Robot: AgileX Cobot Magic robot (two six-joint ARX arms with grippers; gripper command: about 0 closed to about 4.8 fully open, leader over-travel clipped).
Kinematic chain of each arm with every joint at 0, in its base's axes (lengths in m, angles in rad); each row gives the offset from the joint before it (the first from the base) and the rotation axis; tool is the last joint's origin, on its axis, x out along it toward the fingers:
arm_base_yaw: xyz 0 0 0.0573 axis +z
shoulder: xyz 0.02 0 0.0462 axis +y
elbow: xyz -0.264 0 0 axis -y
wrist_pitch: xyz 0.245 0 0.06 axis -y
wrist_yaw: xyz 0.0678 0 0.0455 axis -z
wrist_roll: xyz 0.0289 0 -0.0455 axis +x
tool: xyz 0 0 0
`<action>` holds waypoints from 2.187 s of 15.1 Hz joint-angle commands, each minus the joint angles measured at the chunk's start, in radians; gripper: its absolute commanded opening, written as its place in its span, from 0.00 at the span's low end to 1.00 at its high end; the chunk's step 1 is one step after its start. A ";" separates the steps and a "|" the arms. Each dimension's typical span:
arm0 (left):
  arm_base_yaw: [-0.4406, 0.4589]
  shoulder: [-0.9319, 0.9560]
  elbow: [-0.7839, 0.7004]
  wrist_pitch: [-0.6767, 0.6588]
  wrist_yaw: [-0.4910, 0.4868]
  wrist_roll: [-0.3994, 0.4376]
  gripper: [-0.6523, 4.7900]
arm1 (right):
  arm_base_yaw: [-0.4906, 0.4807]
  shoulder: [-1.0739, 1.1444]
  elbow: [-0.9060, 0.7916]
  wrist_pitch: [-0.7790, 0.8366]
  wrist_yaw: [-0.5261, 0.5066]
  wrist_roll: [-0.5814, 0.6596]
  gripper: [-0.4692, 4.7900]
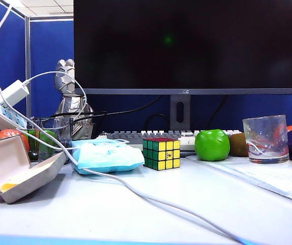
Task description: Pick up the glasses, fold the temples of the glasses, place the glasses into the glasses case, and finally close the glasses case.
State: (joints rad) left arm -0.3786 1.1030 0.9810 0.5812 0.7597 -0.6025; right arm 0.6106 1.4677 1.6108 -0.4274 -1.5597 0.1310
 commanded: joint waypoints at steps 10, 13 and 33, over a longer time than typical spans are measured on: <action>-0.145 0.028 0.004 -0.041 0.237 -0.035 0.11 | 0.000 -0.008 0.003 0.074 0.136 0.008 0.08; -0.145 0.022 0.004 -0.041 0.282 -0.050 0.11 | -0.004 -0.008 0.003 0.100 0.221 0.008 0.08; -0.154 0.031 0.004 -0.217 0.074 -0.027 0.11 | 0.013 -0.098 0.003 0.380 0.260 0.116 0.08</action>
State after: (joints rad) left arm -0.5247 1.1378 0.9817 0.3275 0.8246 -0.6262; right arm 0.6147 1.3678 1.6108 -0.0605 -1.3010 0.2432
